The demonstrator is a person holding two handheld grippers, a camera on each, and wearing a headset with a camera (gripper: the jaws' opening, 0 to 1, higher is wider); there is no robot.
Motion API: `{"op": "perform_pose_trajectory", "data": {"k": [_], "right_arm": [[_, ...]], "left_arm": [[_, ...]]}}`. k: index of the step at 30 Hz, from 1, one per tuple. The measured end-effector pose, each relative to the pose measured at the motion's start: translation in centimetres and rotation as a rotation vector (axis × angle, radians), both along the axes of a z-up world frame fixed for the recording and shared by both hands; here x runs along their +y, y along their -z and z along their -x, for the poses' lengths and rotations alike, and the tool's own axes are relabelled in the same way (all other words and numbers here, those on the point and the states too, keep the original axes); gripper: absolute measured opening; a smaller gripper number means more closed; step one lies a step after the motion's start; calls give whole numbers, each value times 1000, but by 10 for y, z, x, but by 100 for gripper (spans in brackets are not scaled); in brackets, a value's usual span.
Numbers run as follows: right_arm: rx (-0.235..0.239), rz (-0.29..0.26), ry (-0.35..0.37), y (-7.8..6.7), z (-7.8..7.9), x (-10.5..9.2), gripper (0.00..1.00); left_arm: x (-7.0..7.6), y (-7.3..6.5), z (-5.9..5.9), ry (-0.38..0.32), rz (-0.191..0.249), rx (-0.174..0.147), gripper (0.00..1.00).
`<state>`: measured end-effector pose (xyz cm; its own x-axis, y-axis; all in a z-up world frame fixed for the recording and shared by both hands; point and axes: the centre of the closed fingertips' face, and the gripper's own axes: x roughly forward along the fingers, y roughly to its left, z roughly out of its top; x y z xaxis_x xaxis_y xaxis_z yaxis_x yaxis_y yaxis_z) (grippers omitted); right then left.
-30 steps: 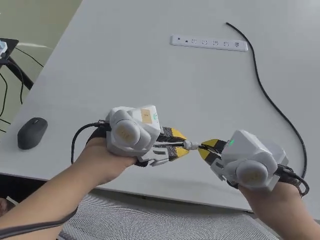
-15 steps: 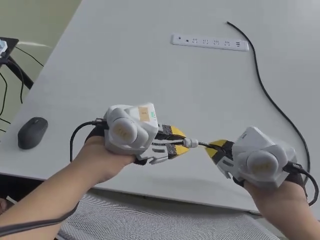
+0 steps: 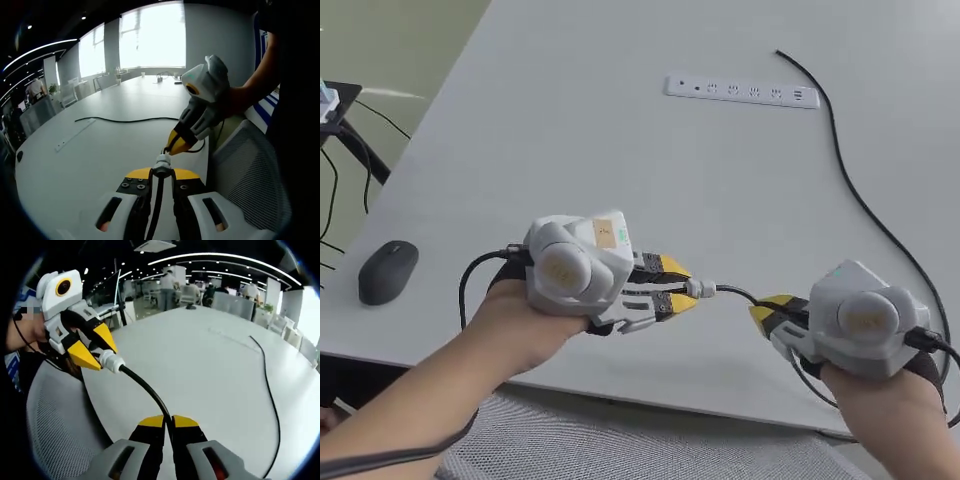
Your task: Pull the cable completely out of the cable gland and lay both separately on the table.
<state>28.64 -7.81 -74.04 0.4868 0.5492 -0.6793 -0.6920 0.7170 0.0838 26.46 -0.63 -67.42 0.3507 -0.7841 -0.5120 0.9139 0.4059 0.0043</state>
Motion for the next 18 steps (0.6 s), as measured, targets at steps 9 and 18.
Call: {"op": "perform_pose_trajectory", "data": {"k": [9,18], "right_arm": [[78,-3,108,18,-2,-21,0],[87,3,132,21,-2,-24,0]], "left_arm": [[-4,1,0,3,-7,-5,15],[-3,4,-3,-2,-7,-4,15]]}}
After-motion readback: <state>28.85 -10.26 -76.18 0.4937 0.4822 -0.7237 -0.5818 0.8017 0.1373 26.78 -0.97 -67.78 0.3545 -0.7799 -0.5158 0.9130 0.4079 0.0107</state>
